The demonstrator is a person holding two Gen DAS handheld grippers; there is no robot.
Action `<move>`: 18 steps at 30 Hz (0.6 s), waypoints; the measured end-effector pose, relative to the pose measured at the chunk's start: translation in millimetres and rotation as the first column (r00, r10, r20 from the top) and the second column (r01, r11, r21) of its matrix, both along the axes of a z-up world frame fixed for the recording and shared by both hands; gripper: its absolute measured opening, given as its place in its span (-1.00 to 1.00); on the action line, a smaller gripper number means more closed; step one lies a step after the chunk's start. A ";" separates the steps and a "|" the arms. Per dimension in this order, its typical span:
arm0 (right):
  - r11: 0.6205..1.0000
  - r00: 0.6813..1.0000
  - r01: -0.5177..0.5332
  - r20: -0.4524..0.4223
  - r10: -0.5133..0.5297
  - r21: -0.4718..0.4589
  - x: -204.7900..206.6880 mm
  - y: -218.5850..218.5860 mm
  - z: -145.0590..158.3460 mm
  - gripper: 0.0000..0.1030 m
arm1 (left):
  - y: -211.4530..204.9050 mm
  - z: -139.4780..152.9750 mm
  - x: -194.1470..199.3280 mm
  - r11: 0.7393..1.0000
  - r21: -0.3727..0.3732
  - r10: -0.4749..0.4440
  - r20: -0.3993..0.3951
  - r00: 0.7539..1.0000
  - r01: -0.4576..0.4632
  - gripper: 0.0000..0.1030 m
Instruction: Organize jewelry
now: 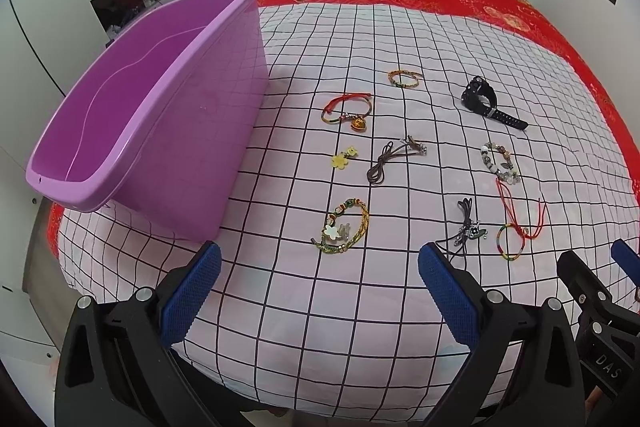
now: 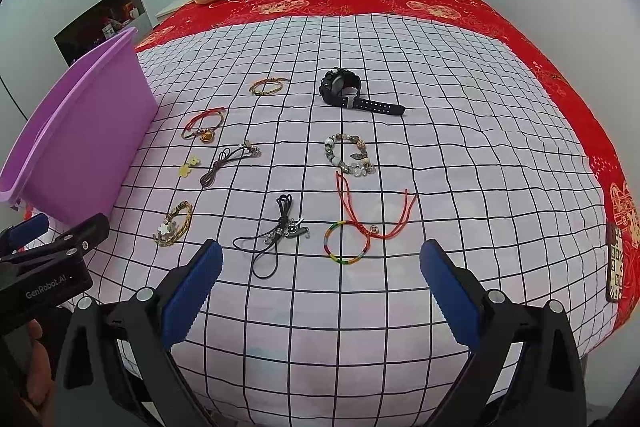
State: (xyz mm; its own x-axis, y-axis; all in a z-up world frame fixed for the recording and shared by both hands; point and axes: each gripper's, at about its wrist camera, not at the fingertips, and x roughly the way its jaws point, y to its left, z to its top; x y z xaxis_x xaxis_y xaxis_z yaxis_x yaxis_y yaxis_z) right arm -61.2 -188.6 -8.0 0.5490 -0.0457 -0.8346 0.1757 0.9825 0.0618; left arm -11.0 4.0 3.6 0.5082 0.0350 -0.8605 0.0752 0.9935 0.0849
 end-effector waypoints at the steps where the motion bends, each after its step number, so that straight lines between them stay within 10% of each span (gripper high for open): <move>1: 1.000 1.000 0.000 0.001 0.000 0.000 0.1 -0.1 0.3 0.83 | 0.0 0.1 0.1 1.000 0.000 0.000 0.000 1.000 0.000 0.88; 18: 1.000 1.000 0.004 0.014 -0.004 -0.007 -2.4 -1.7 5.4 0.83 | -1.6 3.8 -3.0 1.000 0.002 -0.006 0.013 1.000 0.006 0.88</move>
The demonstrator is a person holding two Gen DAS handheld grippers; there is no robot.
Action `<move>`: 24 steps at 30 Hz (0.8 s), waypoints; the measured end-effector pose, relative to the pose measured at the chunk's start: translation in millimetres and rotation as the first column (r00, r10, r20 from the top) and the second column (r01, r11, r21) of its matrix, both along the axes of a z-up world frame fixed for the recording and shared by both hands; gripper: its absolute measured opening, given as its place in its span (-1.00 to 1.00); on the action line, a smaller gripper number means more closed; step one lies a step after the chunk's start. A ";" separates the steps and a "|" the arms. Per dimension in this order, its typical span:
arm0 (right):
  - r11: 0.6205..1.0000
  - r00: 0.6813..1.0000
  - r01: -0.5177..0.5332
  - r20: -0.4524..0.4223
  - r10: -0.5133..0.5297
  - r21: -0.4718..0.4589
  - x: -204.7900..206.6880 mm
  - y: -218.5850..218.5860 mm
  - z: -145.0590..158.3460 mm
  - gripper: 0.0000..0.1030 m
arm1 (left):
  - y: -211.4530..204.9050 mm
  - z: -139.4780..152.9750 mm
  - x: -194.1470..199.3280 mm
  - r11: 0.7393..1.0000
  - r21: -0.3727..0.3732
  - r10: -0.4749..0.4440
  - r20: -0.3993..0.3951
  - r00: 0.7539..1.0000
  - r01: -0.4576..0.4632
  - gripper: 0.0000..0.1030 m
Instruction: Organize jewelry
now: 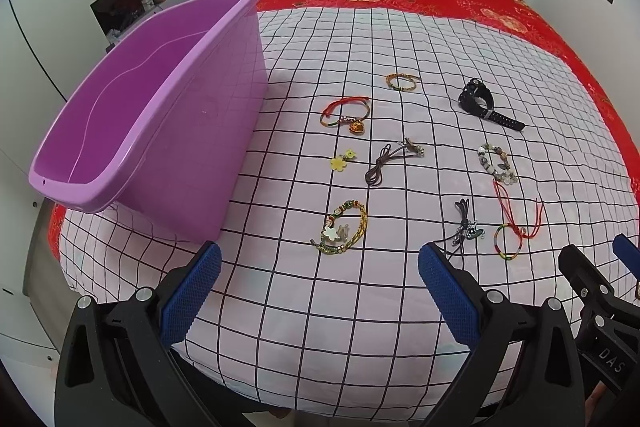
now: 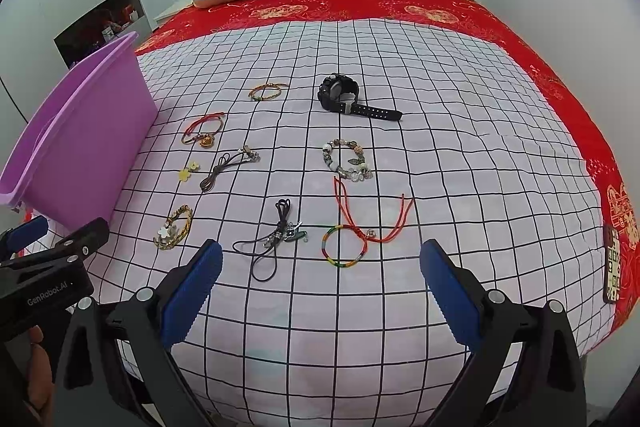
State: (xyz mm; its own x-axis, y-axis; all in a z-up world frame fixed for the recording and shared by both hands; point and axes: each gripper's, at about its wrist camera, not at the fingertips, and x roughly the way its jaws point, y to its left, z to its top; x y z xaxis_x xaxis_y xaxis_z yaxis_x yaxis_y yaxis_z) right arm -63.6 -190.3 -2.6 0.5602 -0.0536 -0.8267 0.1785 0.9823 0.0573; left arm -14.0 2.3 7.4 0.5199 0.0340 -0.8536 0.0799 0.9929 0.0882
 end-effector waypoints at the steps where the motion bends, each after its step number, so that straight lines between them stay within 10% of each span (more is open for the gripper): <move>1: 1.000 1.000 0.000 0.000 0.000 0.000 0.0 -0.1 0.1 0.83 | 0.1 0.2 -0.3 1.000 0.000 0.000 0.001 1.000 0.000 0.88; 24: 1.000 1.000 0.003 0.012 -0.003 0.002 -1.9 0.9 1.5 0.83 | 0.1 0.4 -4.1 1.000 -0.008 -0.006 0.003 1.000 0.006 0.88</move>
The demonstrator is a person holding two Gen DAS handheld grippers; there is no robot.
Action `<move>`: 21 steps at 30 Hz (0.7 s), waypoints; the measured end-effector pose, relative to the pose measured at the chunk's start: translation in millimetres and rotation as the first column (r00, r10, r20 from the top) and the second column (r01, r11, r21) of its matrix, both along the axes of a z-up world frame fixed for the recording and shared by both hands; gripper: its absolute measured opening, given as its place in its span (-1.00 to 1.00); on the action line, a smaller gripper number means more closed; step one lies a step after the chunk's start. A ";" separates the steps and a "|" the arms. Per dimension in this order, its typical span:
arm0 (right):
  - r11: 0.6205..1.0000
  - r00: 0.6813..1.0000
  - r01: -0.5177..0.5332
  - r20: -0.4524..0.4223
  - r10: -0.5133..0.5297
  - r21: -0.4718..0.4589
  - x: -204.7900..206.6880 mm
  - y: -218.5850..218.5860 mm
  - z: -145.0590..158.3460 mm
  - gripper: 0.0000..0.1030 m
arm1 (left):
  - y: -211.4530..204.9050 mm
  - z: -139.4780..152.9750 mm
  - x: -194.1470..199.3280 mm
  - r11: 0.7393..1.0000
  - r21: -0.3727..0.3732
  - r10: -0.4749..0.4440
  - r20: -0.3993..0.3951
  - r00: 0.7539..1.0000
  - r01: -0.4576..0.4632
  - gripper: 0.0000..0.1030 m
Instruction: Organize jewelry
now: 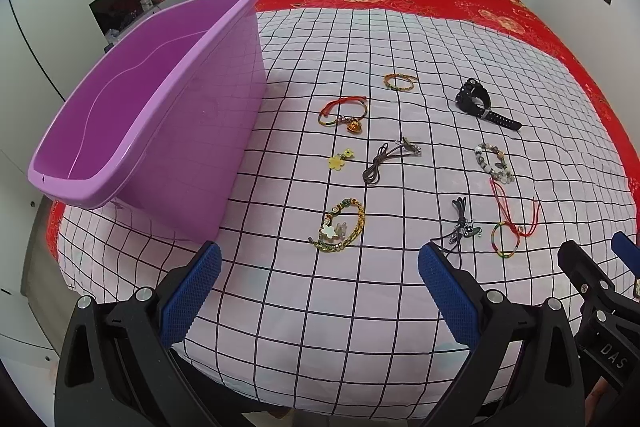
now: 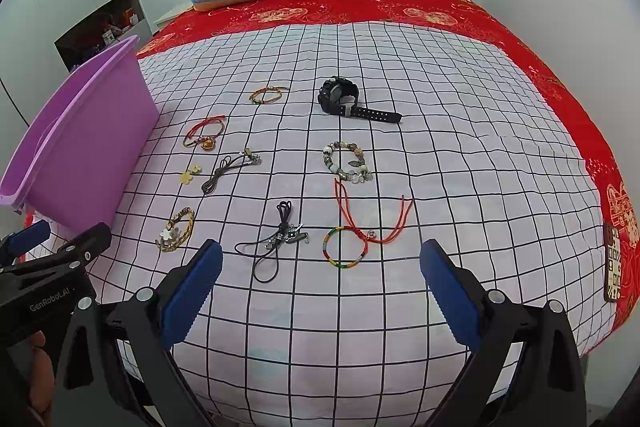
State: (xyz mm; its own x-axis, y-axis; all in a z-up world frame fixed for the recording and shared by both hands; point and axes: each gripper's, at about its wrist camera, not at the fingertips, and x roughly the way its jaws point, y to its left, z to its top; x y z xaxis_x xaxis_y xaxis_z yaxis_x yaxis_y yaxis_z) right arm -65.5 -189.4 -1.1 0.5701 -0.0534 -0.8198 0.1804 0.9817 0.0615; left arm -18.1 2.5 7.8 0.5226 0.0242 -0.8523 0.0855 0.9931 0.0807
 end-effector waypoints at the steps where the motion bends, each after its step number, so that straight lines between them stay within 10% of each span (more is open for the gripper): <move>1: 1.000 1.000 0.000 0.000 0.000 0.000 -0.2 -0.1 0.1 0.83 | -0.6 -0.2 -0.3 1.000 0.001 0.000 0.001 1.000 0.000 0.88; 21: 0.990 1.000 -0.028 0.008 0.027 0.135 -3.6 -14.1 -45.7 0.83 | 19.0 -50.0 9.4 1.000 0.005 0.030 -0.048 0.998 -0.030 0.88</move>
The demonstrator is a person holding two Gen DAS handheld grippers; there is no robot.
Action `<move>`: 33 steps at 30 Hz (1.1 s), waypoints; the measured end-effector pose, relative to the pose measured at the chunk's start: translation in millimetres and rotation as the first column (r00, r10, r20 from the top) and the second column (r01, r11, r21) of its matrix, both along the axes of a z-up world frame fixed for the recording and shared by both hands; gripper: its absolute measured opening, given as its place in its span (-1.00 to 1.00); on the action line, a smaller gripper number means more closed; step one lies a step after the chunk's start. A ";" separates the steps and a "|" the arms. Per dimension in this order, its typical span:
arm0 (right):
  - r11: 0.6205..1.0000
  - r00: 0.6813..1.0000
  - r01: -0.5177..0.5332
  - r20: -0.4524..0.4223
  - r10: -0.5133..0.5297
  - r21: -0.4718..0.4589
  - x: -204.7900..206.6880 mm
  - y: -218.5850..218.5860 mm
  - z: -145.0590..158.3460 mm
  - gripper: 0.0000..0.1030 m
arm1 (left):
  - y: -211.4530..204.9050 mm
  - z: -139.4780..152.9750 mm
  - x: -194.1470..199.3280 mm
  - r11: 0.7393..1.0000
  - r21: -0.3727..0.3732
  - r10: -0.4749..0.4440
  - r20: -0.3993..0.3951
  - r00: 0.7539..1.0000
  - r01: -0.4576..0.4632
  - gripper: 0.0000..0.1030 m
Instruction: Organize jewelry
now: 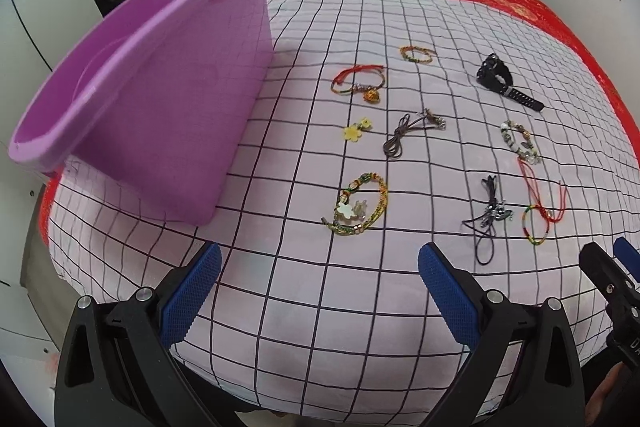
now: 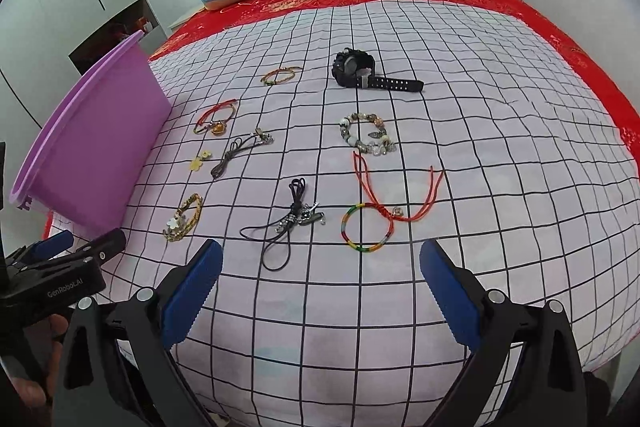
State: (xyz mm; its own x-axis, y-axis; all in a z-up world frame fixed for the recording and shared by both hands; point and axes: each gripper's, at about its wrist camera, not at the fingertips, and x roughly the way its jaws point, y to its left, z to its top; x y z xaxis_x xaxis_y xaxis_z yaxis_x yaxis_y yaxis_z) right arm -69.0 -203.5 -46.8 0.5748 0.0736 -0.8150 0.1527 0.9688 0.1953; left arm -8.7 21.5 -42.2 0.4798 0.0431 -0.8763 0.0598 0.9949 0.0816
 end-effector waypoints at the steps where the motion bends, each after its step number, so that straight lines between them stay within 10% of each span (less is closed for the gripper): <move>1: 1.000 1.000 0.002 0.001 -0.002 -0.002 0.1 -1.2 -3.4 0.83 | 2.5 -4.4 2.2 1.000 0.001 0.005 0.001 1.000 -0.005 0.88; 33: 0.991 0.990 0.061 -0.119 -0.075 -0.115 46.1 -52.2 -96.6 0.82 | 0.1 -89.0 54.7 0.999 -0.052 -0.011 -0.043 0.999 0.009 0.88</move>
State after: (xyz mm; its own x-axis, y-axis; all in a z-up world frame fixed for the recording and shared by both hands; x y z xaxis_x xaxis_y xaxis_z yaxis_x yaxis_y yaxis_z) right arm -22.9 -255.7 -143.4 0.4702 -0.0571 -0.8807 0.2353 0.9699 0.0628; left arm 46.0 21.6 -131.2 0.4415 -0.0073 -0.8972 0.0722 0.9970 0.0274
